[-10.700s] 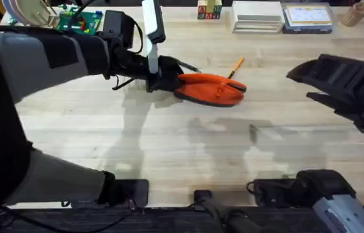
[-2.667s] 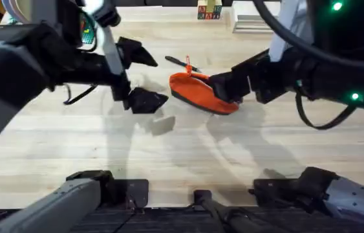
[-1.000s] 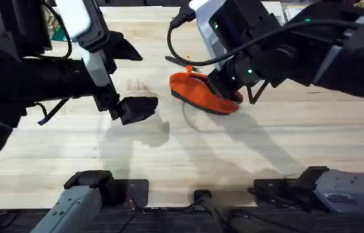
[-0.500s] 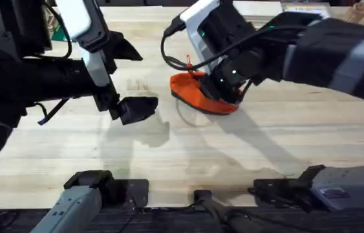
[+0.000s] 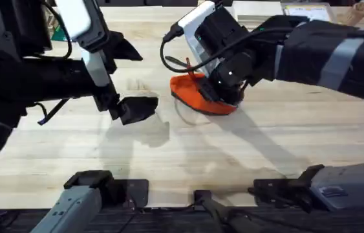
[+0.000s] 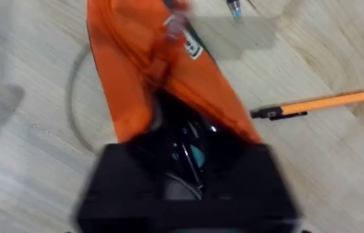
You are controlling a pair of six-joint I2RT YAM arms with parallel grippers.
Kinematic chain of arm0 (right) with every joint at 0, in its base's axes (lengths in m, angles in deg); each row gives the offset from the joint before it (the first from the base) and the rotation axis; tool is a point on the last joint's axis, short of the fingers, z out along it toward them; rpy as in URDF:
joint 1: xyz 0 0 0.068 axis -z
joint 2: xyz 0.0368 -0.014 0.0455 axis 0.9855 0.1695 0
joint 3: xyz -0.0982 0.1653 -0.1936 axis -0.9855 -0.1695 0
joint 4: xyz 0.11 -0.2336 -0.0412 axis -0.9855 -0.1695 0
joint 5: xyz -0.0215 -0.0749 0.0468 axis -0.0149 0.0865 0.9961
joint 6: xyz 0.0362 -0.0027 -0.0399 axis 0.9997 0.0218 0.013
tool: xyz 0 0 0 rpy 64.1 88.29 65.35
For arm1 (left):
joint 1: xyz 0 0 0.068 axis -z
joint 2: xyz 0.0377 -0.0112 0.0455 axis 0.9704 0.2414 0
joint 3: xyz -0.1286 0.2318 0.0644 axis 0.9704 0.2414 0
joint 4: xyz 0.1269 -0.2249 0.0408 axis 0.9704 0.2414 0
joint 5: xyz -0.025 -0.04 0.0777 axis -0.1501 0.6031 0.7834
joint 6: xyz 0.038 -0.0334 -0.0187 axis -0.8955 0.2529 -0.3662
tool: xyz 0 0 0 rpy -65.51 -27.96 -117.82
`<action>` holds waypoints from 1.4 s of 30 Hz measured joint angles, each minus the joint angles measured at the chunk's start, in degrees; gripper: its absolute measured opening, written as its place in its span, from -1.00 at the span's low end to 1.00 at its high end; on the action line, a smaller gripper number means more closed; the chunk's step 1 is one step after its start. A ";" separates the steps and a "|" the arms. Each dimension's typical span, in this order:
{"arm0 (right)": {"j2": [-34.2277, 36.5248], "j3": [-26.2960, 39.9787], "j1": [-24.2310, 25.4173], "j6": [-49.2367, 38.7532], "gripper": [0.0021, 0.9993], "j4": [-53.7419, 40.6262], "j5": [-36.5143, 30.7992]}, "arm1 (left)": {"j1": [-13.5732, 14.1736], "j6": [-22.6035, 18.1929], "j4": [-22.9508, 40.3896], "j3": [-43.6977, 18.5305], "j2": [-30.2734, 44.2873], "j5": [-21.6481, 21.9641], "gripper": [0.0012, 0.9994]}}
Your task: Unzip the bag, pick up the pens from the table one at a time and place them inside, then zip the bag closed.
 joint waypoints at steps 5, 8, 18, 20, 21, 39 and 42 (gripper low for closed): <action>0.00 0.02 0.07 -0.31 0.51 -0.86 -0.01 | 0.00 0.00 0.00 0.00 0.00 0.00 0.99; 0.00 0.02 0.07 -0.71 0.98 -1.10 -0.02 | 0.00 0.00 0.00 0.00 0.00 -0.01 0.99; 0.00 0.02 0.07 -0.70 0.99 -1.13 0.00 | 0.00 0.00 0.00 0.00 0.00 0.00 0.99; 0.00 0.02 0.07 -0.70 0.99 -1.12 0.00 | 0.00 0.00 0.00 0.00 0.00 -0.01 0.99; 0.00 0.02 0.07 -0.70 0.99 -1.14 0.00 | 0.00 0.00 0.00 0.00 0.00 0.00 0.99; -16.75 0.02 0.07 2.81 1.00 -5.03 1.11 | 0.00 0.00 -0.02 0.00 0.00 -0.02 0.99; -21.60 0.02 0.07 4.58 1.00 -5.07 1.19 | 0.00 0.02 -0.04 0.00 0.00 0.00 0.99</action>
